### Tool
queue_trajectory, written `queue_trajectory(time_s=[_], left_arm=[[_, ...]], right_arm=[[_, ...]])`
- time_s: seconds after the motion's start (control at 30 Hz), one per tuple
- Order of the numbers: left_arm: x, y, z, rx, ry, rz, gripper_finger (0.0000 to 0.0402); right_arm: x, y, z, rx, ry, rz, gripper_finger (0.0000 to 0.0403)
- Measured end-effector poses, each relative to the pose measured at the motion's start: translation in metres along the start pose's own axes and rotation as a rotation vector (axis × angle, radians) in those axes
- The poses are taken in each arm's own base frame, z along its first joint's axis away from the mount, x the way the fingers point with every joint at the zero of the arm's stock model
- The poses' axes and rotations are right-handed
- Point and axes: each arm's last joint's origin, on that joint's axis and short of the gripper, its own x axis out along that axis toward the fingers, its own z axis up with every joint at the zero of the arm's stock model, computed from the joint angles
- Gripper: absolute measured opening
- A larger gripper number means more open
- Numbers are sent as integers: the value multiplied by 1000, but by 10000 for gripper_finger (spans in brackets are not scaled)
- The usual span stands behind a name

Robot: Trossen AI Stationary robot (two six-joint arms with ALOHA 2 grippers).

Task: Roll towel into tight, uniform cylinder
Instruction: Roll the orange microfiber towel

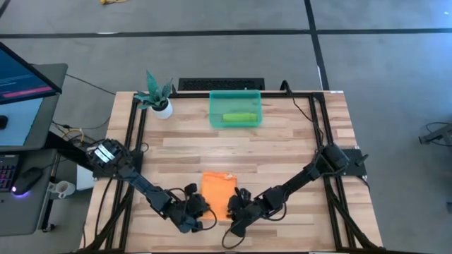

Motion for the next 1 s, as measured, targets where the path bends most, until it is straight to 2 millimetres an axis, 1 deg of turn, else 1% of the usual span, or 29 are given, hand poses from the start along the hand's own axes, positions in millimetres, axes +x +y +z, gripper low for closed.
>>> queue_trajectory(time_s=[0.17, 0.33, 0.47, 0.63, 0.77, 0.9, 1.0], left_arm=[[-2, -4, -1, -25, -9, -21, 43], [-3, -6, 0, -9, -15, -19, 43], [-9, -18, 8, 56, -20, -24, 43], [-24, -38, 22, 135, -9, 6, 43], [-37, -54, 31, 181, -66, -7, 43], [-38, -56, 30, 167, -79, -16, 43], [-31, -53, 21, 146, -69, 16, 43]], right_arm=[[-2, 1, -6, 24, 49, -15, 116], [-14, 5, -6, -20, 58, -13, 116], [-23, 8, -5, -54, 61, -15, 116], [-37, 13, -1, -61, 46, -6, 117], [-44, 19, 3, -57, -38, -12, 117], [-44, 22, 6, -47, -87, -10, 117], [-38, 20, 2, -52, -73, -25, 117]])
